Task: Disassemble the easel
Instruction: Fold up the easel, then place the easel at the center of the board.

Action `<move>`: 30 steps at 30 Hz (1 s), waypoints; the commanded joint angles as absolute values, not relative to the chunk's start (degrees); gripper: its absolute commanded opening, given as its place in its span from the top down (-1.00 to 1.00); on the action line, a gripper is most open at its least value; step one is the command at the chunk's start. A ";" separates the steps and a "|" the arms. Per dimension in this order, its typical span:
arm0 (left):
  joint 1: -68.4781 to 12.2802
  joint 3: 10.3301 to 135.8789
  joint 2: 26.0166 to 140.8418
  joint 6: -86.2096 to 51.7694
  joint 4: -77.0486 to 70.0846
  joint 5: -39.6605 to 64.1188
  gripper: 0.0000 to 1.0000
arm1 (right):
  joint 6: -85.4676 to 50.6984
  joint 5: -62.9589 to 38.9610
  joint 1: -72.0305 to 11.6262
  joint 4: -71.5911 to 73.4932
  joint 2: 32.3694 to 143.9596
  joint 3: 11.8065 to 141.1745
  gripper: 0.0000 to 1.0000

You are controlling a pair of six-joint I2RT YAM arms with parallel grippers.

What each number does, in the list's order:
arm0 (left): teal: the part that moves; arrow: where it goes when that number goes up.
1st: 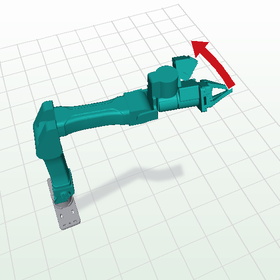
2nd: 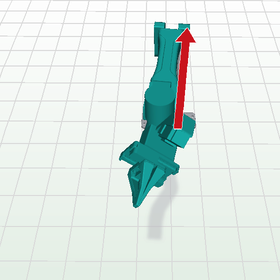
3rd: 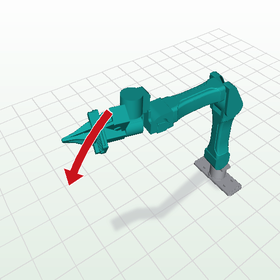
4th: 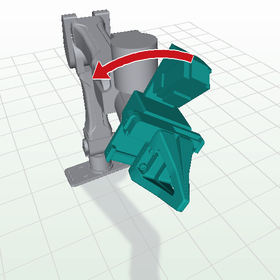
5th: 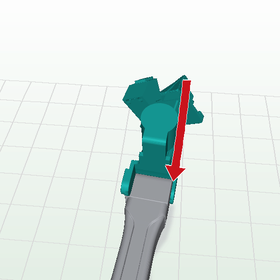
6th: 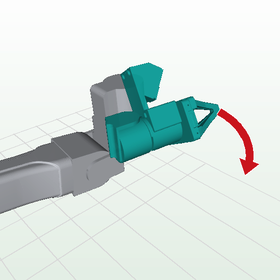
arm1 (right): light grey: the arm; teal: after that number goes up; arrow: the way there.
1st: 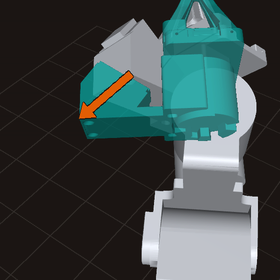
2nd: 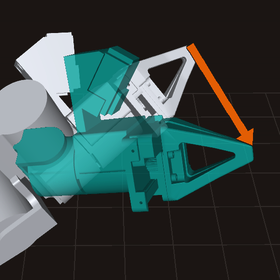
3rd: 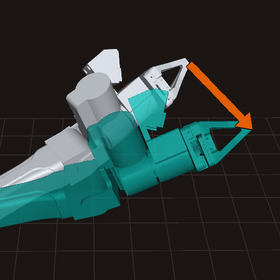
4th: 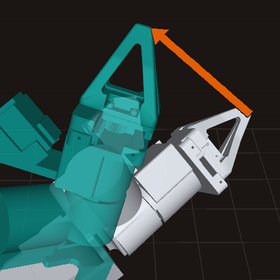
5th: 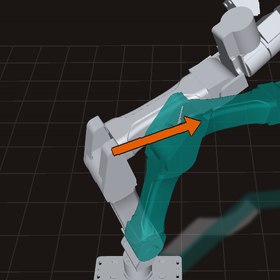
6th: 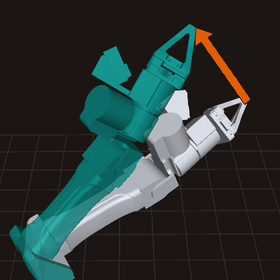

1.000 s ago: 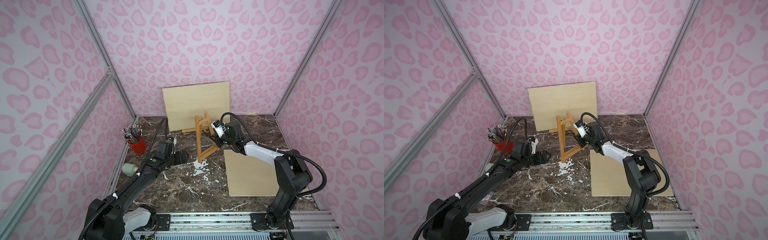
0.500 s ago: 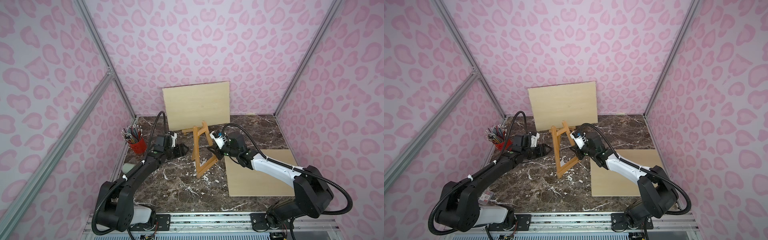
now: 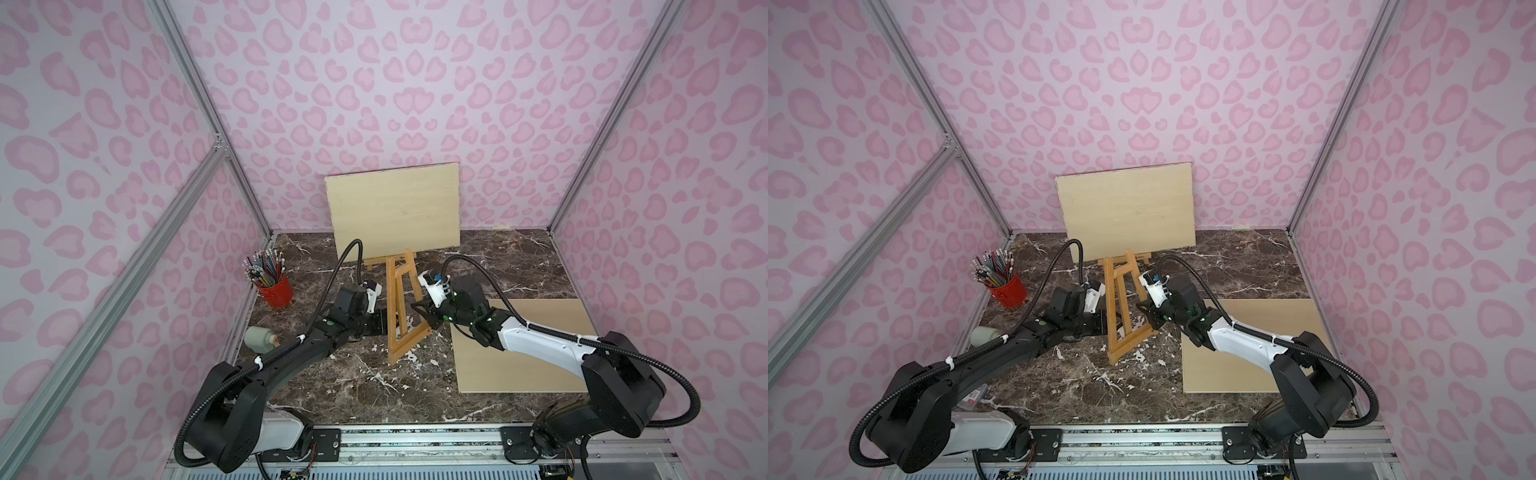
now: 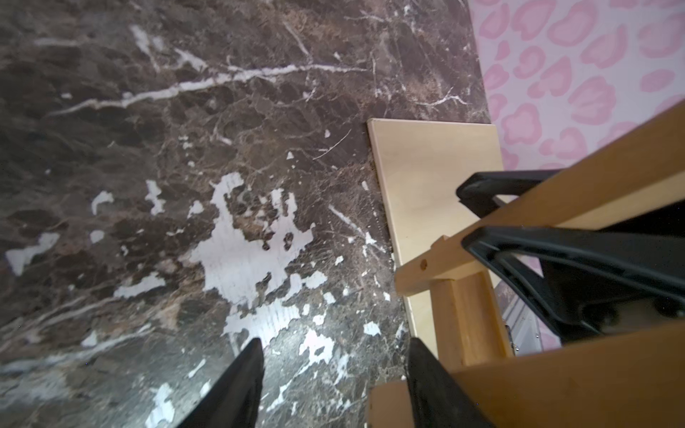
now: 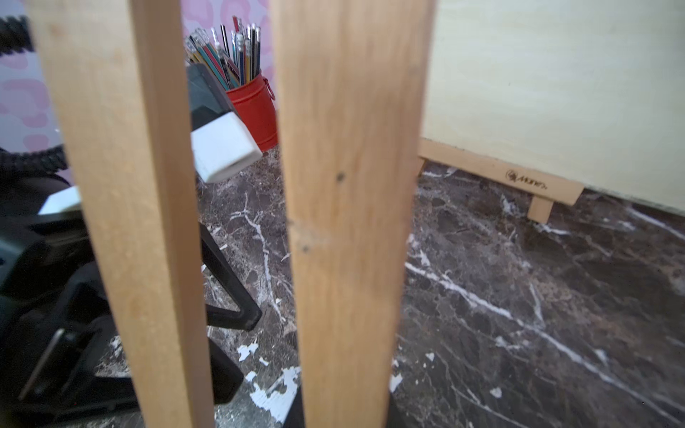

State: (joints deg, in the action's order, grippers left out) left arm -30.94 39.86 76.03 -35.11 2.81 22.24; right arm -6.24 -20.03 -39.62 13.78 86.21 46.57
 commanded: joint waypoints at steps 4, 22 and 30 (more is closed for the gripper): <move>-35.00 35.07 77.58 -39.40 -5.06 18.87 -0.26 | -16.42 -12.03 -43.59 13.74 86.57 41.23 0.81; -36.43 31.15 79.98 -39.27 4.32 5.47 -0.26 | -23.71 -8.79 -45.44 9.09 92.37 37.34 0.84; -34.59 31.94 72.14 -38.99 17.16 -3.16 -0.35 | -26.15 -7.30 -46.45 5.73 92.80 38.37 0.83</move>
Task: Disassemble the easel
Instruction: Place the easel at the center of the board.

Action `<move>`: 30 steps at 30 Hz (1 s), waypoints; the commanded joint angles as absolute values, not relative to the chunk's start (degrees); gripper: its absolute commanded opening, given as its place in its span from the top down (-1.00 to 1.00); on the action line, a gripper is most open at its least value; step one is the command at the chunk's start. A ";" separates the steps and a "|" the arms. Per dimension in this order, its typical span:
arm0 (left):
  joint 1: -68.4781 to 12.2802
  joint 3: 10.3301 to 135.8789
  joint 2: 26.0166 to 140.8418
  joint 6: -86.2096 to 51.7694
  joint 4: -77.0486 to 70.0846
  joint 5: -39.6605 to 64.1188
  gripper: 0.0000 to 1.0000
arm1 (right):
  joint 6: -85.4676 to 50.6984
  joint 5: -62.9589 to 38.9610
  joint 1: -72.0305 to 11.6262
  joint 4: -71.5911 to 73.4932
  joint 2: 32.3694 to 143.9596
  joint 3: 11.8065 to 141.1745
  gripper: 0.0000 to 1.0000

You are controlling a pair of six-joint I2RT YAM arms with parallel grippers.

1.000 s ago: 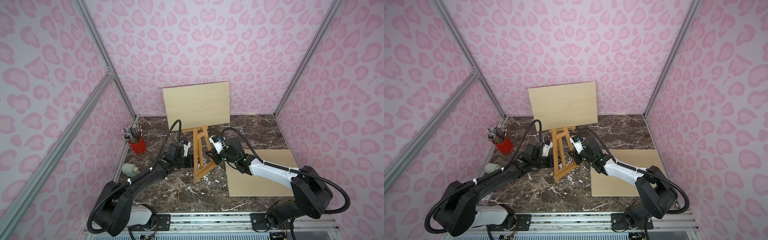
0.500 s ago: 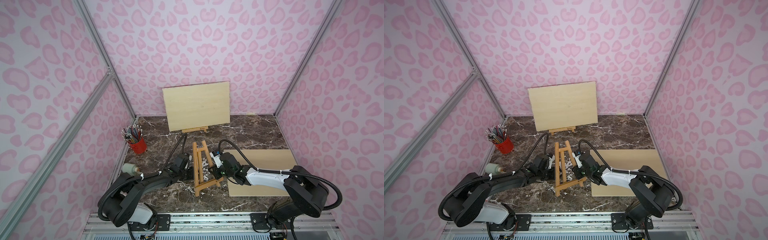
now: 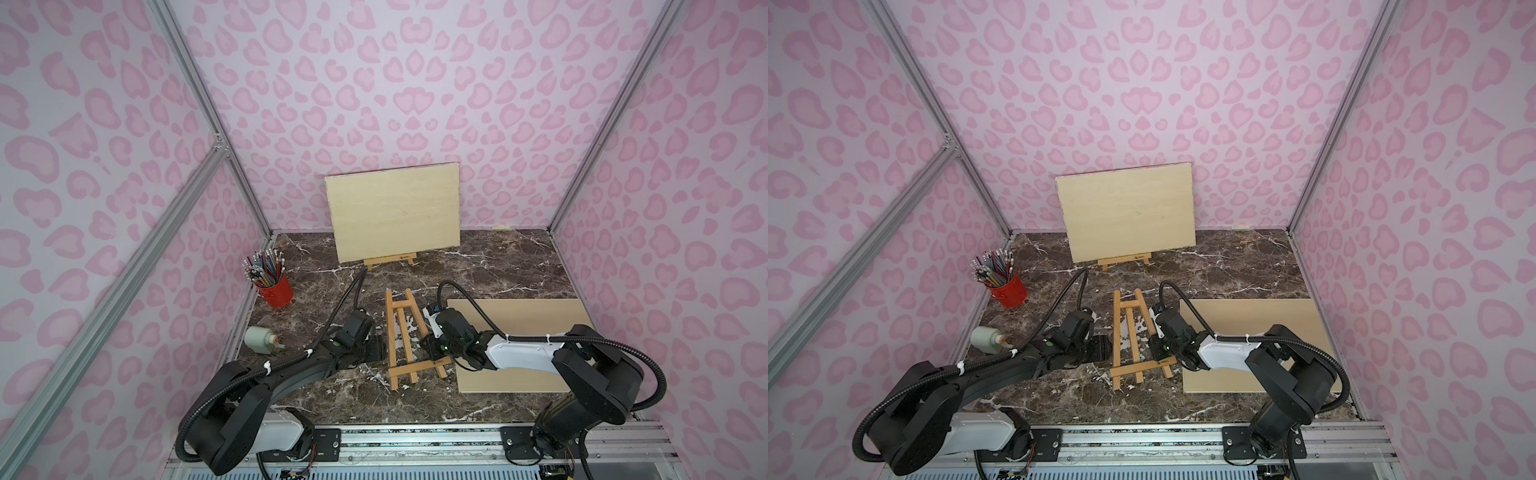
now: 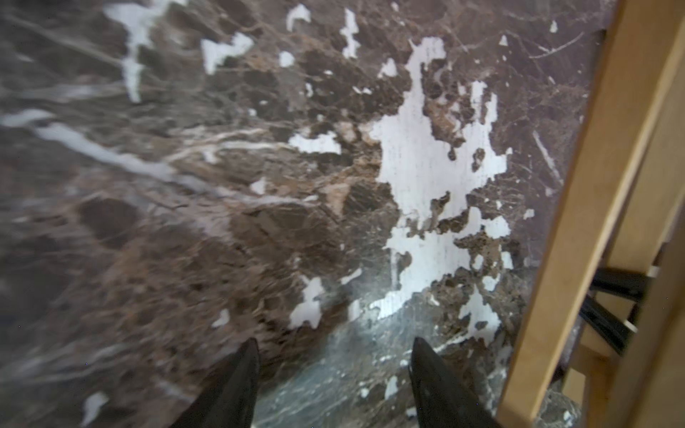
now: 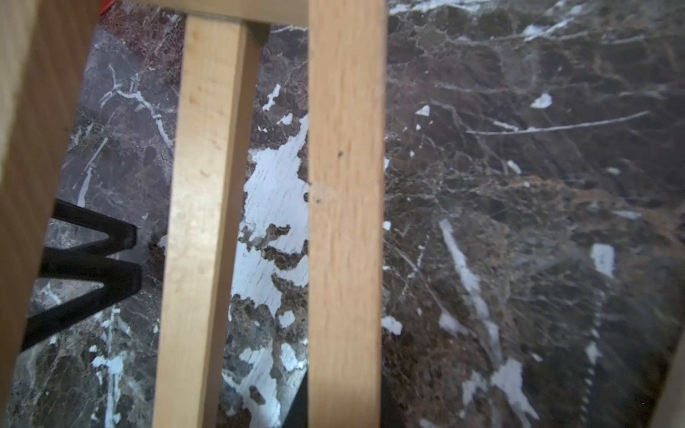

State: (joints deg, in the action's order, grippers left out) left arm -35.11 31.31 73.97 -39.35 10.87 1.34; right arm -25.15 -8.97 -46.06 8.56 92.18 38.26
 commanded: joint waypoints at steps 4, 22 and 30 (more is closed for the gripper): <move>-34.50 34.43 70.28 -37.65 20.46 -4.44 -0.37 | -27.54 -7.01 -47.89 4.06 94.16 39.39 0.76; -40.22 48.41 74.16 -39.62 27.94 -7.75 -0.45 | -29.76 -8.43 -48.73 -0.07 95.19 42.24 0.40; -45.26 52.79 82.47 -46.21 25.97 -6.56 -0.50 | -31.93 -8.00 -46.88 -0.79 85.12 37.33 0.08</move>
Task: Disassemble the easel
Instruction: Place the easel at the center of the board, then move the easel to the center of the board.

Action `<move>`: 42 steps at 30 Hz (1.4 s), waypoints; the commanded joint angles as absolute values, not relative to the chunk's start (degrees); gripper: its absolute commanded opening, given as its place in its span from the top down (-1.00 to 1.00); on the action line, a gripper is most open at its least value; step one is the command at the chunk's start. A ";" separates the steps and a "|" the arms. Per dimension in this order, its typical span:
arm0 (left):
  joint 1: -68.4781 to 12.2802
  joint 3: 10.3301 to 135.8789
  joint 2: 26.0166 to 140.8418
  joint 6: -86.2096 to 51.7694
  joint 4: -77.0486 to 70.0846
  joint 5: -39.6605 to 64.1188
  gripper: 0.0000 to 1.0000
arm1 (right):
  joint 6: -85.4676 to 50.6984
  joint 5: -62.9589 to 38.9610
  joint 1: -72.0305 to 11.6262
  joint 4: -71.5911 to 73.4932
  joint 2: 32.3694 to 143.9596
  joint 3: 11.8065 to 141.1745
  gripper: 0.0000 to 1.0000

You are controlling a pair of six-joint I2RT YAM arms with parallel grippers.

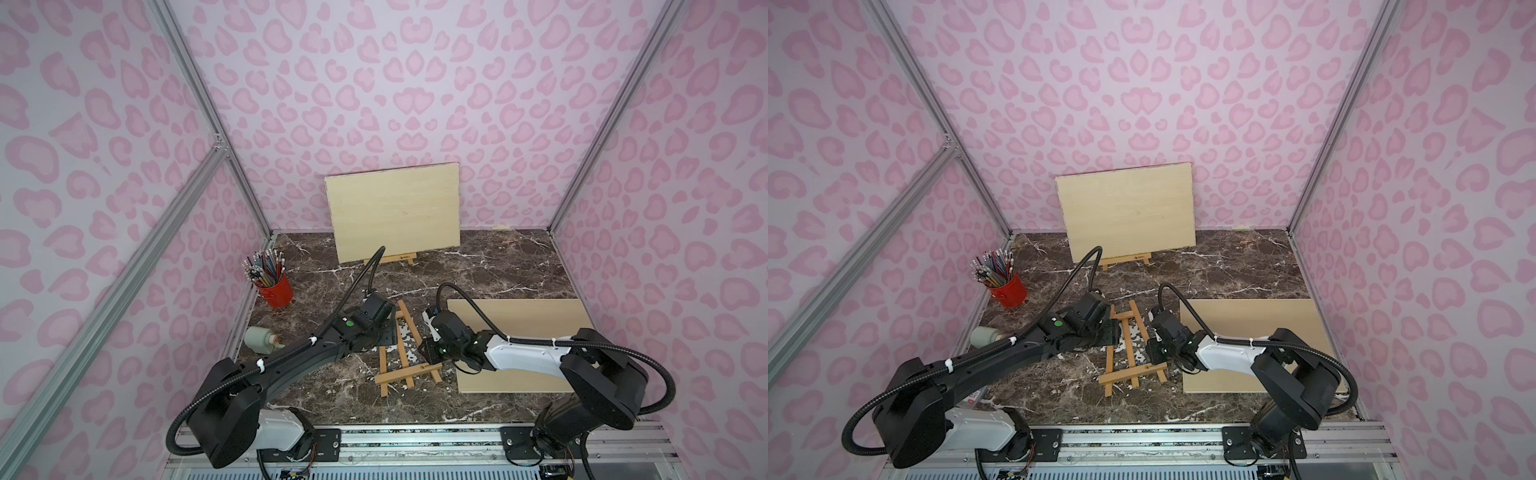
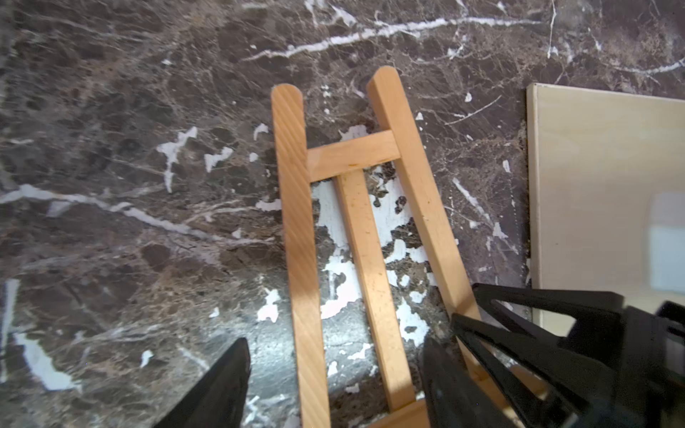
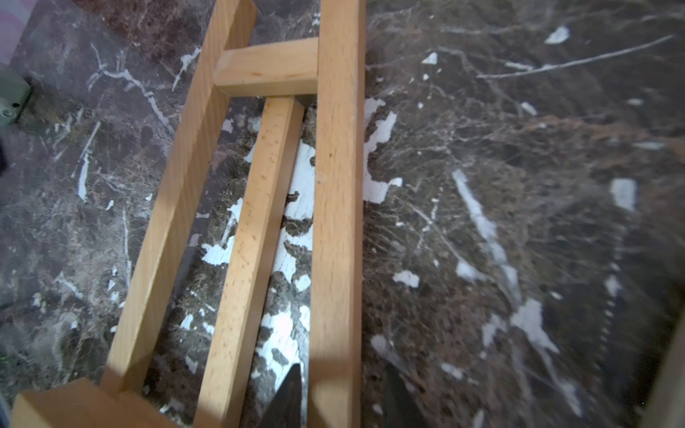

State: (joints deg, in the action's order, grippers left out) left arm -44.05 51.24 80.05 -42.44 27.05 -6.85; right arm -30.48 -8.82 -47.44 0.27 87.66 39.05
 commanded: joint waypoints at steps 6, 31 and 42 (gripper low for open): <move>-50.00 61.49 94.55 -51.15 26.40 -4.92 -0.50 | -33.22 -7.60 -42.67 -4.19 72.98 30.52 -0.12; -52.22 64.73 106.94 -56.36 30.68 -3.36 0.44 | -30.23 -9.23 -31.21 -5.46 59.11 22.94 -0.17; -45.41 51.21 95.09 -52.36 34.69 -6.32 0.85 | -29.10 -13.65 -31.30 -3.64 64.01 25.72 -0.16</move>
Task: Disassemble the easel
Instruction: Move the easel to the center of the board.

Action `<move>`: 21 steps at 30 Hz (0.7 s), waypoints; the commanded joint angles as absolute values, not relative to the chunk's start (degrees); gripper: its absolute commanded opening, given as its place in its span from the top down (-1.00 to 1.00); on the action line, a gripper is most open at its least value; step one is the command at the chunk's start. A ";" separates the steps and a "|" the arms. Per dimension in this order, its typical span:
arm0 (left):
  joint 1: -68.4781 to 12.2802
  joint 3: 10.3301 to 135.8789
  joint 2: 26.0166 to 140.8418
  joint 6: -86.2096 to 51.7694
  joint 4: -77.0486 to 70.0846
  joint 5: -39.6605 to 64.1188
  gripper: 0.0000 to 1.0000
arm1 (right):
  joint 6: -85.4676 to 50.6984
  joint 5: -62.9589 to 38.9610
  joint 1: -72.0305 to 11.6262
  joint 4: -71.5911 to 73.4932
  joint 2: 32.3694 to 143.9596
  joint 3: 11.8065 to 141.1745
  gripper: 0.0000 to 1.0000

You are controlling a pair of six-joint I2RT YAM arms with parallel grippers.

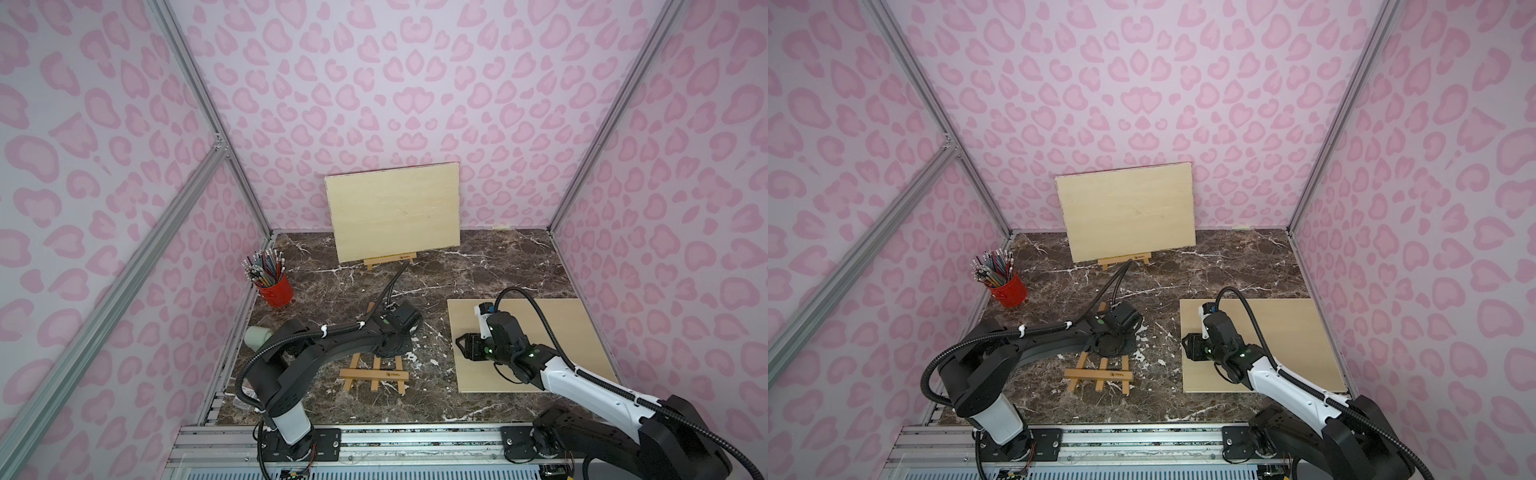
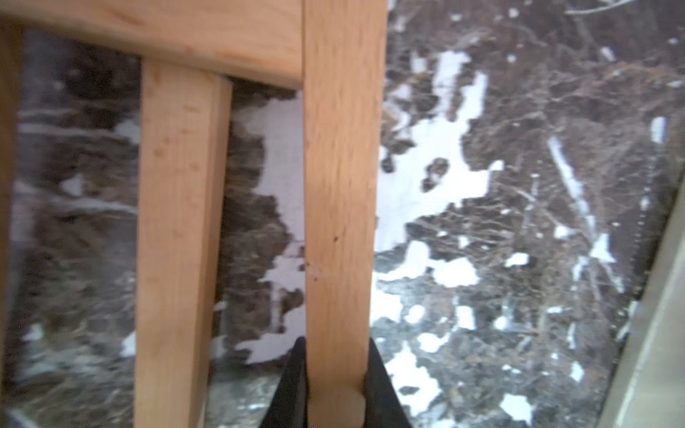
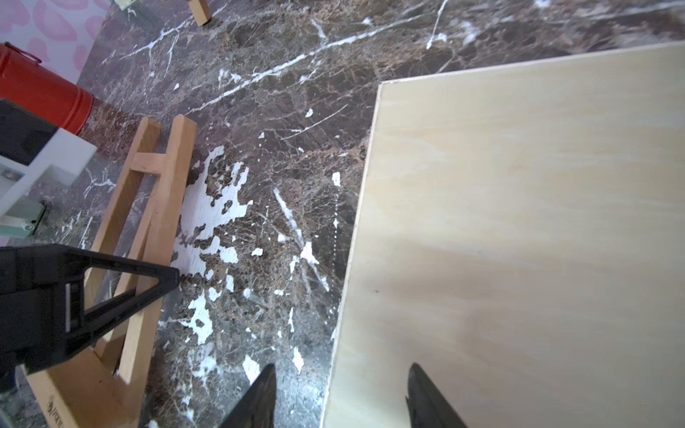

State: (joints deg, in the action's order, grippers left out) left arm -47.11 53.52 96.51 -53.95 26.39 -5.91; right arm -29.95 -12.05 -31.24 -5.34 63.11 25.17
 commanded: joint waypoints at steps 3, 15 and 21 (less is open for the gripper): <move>-42.06 49.00 92.52 -49.04 36.42 -7.47 0.88 | -29.00 -14.22 -31.38 -2.90 64.76 26.17 -0.16; -31.47 43.51 86.06 -40.63 38.51 -7.69 0.88 | -29.00 -15.12 -33.43 -0.56 69.00 29.24 -0.16; -30.67 43.89 85.84 -38.71 37.58 -6.97 0.78 | -28.93 -15.85 -34.50 2.27 72.81 31.47 -0.17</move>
